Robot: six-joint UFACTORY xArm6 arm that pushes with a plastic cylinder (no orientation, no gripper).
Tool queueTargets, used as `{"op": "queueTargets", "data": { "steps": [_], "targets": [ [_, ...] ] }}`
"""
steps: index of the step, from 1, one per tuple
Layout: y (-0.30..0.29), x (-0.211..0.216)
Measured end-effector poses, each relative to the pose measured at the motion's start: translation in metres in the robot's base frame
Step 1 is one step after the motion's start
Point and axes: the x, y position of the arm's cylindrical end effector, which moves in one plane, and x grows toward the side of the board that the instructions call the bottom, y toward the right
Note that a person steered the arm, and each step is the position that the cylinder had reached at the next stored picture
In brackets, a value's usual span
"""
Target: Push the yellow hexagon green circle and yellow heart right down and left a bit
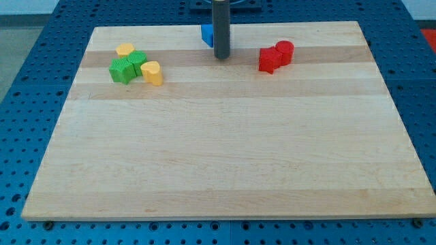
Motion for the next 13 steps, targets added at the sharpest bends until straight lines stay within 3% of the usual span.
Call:
{"op": "queueTargets", "data": {
  "steps": [2,4,6,7,8,11,13],
  "targets": [
    [-0.015,0.008],
    [-0.03,0.096],
    [-0.173,0.144],
    [-0.269,0.14],
    [-0.291,0.126],
    [-0.279,-0.005],
    [-0.195,-0.005]
  ]
}}
